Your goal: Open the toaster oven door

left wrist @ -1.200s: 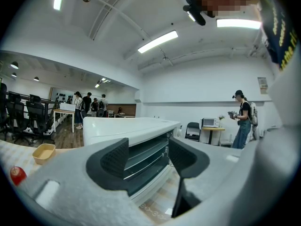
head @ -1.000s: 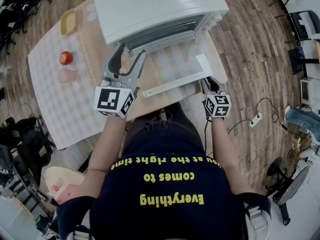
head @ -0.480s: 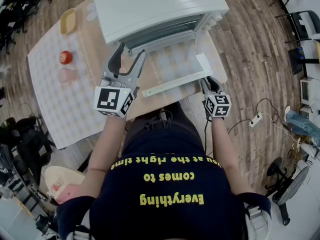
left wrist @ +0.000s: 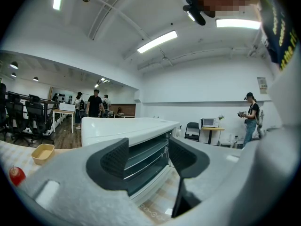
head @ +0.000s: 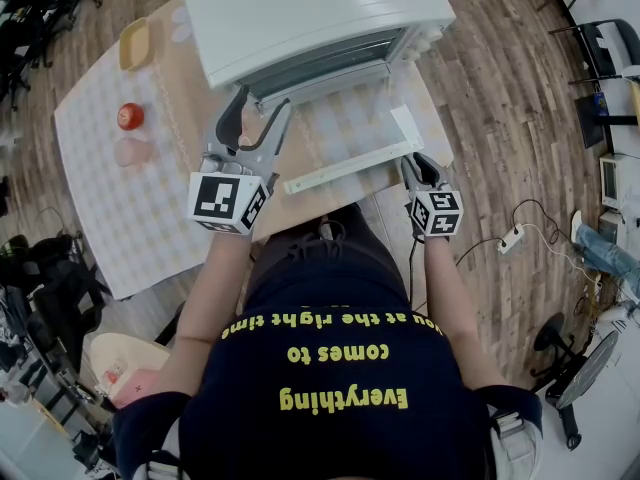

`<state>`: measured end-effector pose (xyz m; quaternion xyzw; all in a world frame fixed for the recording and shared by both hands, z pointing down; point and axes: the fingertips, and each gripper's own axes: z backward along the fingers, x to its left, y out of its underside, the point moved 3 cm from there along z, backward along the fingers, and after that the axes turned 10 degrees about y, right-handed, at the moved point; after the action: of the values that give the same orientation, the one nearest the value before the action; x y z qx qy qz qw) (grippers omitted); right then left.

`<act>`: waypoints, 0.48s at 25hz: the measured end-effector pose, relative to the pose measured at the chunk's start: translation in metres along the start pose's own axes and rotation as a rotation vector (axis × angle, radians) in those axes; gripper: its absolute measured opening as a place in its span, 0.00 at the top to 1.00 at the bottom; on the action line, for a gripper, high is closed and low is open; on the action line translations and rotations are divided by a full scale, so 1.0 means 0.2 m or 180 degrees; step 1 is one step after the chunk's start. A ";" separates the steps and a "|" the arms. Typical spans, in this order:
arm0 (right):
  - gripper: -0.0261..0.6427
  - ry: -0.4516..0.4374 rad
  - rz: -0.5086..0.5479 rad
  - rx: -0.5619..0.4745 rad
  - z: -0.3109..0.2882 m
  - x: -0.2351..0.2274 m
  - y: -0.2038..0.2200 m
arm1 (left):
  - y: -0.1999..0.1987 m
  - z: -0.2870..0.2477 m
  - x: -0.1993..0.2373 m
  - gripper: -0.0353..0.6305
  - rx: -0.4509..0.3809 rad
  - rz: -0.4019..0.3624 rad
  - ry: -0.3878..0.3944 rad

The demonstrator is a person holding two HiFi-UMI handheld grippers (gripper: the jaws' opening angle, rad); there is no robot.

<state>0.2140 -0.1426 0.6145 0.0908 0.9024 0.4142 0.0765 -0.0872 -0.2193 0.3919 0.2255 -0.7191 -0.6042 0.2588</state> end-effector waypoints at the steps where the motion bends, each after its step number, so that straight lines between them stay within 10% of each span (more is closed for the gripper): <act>1: 0.78 0.0011 0.0018 0.0012 0.01 -0.01 0.00 | 0.00 0.00 0.00 0.55 0.0001 0.0001 -0.0001; 12: 0.79 0.0484 0.0095 -0.0284 0.17 -0.26 -0.21 | -0.01 0.00 0.00 0.55 -0.0035 0.0010 0.0003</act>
<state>0.2668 -0.1565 0.5645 0.0691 0.8848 0.4607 0.0056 -0.0871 -0.2205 0.3903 0.2233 -0.7160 -0.6076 0.2613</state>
